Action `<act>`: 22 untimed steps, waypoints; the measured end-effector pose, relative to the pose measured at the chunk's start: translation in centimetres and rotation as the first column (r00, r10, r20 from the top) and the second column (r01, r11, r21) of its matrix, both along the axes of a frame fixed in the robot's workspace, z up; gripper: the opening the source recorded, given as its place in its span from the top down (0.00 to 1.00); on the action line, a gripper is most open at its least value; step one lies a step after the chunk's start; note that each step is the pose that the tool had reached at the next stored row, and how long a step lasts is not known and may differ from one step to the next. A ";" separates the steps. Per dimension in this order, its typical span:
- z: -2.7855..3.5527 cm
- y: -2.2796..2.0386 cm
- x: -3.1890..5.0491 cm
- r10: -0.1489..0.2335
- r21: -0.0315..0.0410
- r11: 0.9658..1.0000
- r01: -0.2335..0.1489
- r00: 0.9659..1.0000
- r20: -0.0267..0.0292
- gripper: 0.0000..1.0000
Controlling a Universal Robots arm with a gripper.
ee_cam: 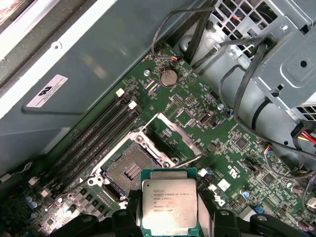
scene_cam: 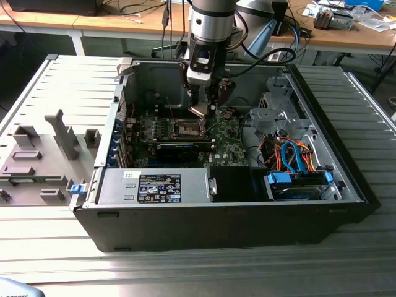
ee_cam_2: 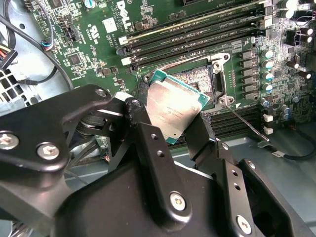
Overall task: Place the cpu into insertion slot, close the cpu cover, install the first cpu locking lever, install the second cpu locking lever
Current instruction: 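Place the cpu into insertion slot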
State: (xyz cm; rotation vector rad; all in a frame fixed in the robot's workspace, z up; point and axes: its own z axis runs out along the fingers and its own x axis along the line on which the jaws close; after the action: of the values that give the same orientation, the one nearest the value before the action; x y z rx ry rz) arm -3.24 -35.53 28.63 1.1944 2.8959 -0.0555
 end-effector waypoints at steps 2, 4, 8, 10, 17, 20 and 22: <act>0.00 0.00 0.00 -0.002 0.000 1.000 0.002 1.000 0.000 0.46; -0.01 0.00 0.00 -0.004 0.000 1.000 0.004 1.000 0.000 0.46; -0.02 0.00 0.00 -0.009 0.000 1.000 0.009 1.000 0.000 0.46; -0.03 0.00 0.00 -0.012 0.000 1.000 0.012 1.000 0.000 0.46; -0.05 0.00 0.00 -0.022 0.000 1.000 0.022 1.000 0.000 0.46; -0.06 0.00 0.00 -0.024 0.000 1.000 0.024 1.000 0.000 0.46; -0.06 0.00 0.00 -0.026 0.000 1.000 0.026 1.000 0.000 0.46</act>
State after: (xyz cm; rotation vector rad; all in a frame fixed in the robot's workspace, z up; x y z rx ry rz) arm -3.24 -35.53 28.56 1.2317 2.8807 -0.0556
